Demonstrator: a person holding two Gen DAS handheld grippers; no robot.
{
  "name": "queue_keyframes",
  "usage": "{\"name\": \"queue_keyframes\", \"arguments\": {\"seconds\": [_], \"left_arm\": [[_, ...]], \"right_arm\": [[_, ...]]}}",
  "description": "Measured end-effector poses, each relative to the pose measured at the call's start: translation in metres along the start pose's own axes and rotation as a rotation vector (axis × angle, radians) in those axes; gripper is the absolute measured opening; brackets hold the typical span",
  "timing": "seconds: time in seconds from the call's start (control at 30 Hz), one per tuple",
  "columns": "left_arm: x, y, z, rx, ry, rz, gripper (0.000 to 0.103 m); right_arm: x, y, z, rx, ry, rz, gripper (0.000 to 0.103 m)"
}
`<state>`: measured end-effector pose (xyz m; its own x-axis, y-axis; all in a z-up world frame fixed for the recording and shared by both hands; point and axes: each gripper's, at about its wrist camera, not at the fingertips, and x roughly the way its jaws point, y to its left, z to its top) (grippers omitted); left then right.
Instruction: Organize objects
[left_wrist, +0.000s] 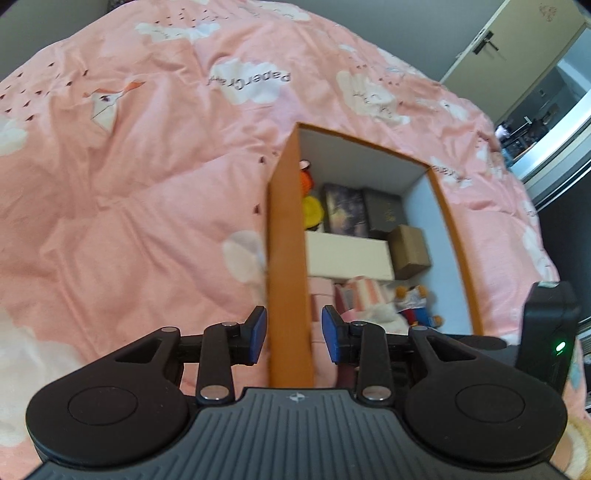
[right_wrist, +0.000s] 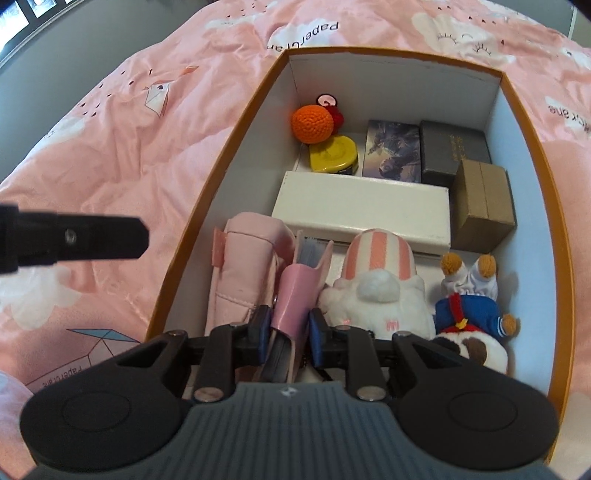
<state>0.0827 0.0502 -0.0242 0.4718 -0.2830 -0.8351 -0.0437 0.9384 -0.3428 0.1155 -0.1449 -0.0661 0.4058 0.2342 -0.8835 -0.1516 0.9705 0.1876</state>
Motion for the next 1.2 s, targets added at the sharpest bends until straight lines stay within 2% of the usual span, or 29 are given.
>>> {"name": "queue_keyframes", "arguments": {"seconds": [0.13, 0.23, 0.37, 0.47, 0.57, 0.73, 0.83, 0.87, 0.97, 1.13, 1.2], "left_arm": [[0.003, 0.009, -0.007, 0.025, 0.022, 0.027, 0.038], [0.003, 0.011, -0.01, 0.039, 0.034, 0.015, 0.038], [0.0, 0.012, -0.012, 0.05, 0.027, 0.003, 0.043], [-0.001, 0.011, -0.014, 0.062, 0.02, -0.002, 0.046], [-0.001, 0.01, -0.015, 0.072, 0.023, 0.005, 0.048], [-0.003, 0.0, -0.016, 0.123, 0.007, 0.028, 0.048], [-0.013, -0.012, -0.016, 0.185, -0.048, 0.053, 0.05], [-0.018, -0.018, -0.016, 0.211, -0.079, 0.065, 0.051], [-0.035, -0.036, -0.018, 0.298, -0.197, 0.105, 0.056], [-0.06, -0.059, -0.026, 0.425, -0.398, 0.187, 0.063], [-0.069, -0.063, -0.029, 0.458, -0.473, 0.216, 0.067]], "right_arm": [[0.0, -0.007, -0.001, 0.051, -0.002, 0.053, 0.027], [-0.006, -0.001, -0.004, 0.039, 0.004, 0.039, 0.027], [-0.011, 0.008, -0.006, -0.001, 0.008, 0.008, 0.03], [-0.015, 0.003, -0.007, 0.024, 0.004, 0.028, 0.032], [-0.025, -0.005, -0.009, 0.054, -0.011, 0.041, 0.041], [-0.045, -0.006, -0.01, 0.042, -0.067, 0.033, 0.045], [-0.061, 0.001, -0.009, -0.01, -0.127, -0.006, 0.054], [-0.068, 0.004, -0.009, -0.03, -0.156, -0.027, 0.06], [-0.091, 0.006, -0.007, -0.058, -0.236, -0.067, 0.068], [-0.131, -0.007, -0.007, -0.016, -0.333, -0.081, 0.088], [-0.145, -0.012, -0.009, 0.01, -0.364, -0.079, 0.091]]}}
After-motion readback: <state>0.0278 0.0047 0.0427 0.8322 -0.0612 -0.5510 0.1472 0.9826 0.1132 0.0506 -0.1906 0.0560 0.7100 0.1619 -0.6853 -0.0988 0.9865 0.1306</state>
